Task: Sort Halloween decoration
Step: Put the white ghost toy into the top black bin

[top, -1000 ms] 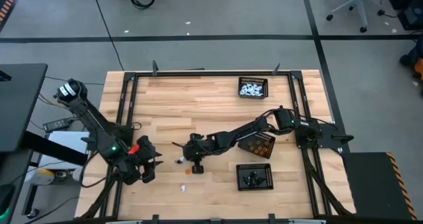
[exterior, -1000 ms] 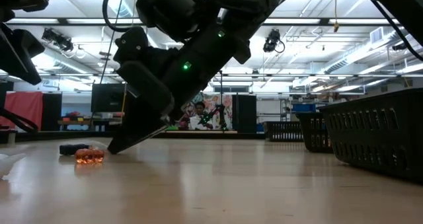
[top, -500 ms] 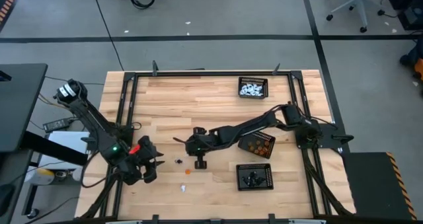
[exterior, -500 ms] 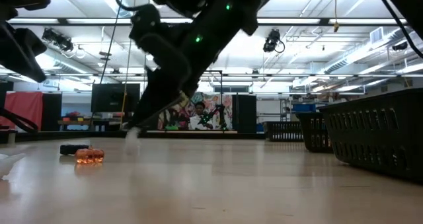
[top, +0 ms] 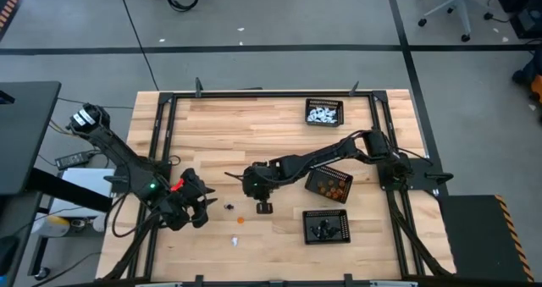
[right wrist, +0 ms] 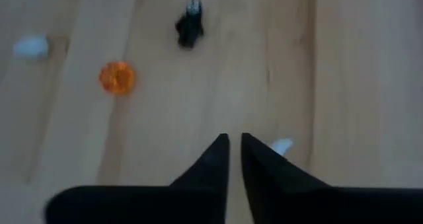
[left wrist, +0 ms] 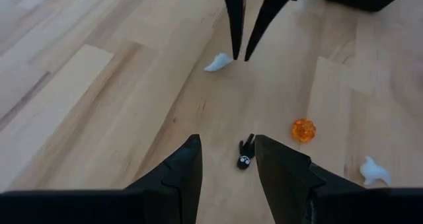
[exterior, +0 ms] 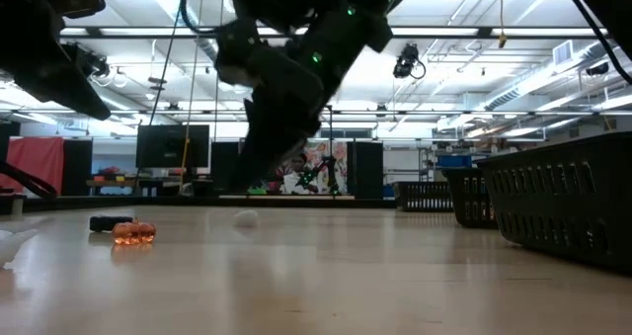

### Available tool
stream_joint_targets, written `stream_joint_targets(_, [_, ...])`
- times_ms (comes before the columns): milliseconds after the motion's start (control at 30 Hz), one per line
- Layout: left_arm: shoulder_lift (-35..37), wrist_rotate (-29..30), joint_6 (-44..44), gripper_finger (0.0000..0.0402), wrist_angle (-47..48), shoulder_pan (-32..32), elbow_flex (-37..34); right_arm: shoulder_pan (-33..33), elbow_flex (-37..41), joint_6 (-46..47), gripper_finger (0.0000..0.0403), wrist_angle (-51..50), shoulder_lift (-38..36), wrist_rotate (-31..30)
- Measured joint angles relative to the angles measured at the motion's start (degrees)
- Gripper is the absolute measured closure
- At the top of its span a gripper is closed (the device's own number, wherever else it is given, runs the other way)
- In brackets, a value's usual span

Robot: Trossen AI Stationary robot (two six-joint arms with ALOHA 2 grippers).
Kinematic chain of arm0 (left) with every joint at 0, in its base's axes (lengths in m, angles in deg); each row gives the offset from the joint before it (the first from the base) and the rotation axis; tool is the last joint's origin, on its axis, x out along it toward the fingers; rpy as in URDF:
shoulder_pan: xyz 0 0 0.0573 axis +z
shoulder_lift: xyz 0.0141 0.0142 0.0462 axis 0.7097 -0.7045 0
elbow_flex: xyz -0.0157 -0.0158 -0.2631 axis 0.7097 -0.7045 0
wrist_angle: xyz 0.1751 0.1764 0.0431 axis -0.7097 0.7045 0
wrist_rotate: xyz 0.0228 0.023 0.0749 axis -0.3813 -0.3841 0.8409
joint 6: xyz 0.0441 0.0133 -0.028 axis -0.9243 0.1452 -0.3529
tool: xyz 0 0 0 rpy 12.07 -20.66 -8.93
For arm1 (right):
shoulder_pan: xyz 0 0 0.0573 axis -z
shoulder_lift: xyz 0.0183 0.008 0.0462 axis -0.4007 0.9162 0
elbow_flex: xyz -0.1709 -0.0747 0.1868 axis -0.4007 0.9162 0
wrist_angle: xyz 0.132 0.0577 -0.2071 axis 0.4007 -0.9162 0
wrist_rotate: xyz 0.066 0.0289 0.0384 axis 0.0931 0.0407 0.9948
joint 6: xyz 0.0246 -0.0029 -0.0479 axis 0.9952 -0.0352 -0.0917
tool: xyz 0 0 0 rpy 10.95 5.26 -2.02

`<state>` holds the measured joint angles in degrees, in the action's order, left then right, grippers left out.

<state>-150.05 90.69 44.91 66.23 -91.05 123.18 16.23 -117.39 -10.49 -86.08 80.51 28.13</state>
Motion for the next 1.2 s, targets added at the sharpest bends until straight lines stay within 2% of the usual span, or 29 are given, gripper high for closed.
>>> stream_joint_targets(333, [0.0,-0.6,0.0,0.0253,-0.8,0.0,0.0,1.0,0.7,2.8,0.0226,0.1,-0.2,-2.6])
stream_joint_targets(467, [0.0,-0.6,0.0,0.0253,-0.8,0.0,0.0,0.6,1.6,2.1,0.0196,1.9,-0.1,-3.8])
stream_joint_targets(633, [0.0,-0.6,0.0,0.0253,-0.9,0.0,0.0,0.4,6.5,5.4,0.0178,7.3,0.0,-4.2])
stream_joint_targets(800, [0.0,-0.7,0.0,0.0253,-1.0,0.0,0.0,0.3,10.4,6.4,0.0175,13.0,-0.1,-5.6])
stream_joint_targets(933, [0.0,-2.1,0.0,0.0253,-1.0,0.0,0.0,0.2,12.2,6.3,0.0189,15.5,-0.2,-6.3])
stream_joint_targets(1200, [0.0,-3.2,0.1,0.0253,-1.0,0.0,0.0,0.3,12.5,5.6,0.0283,16.1,-0.2,-7.0])
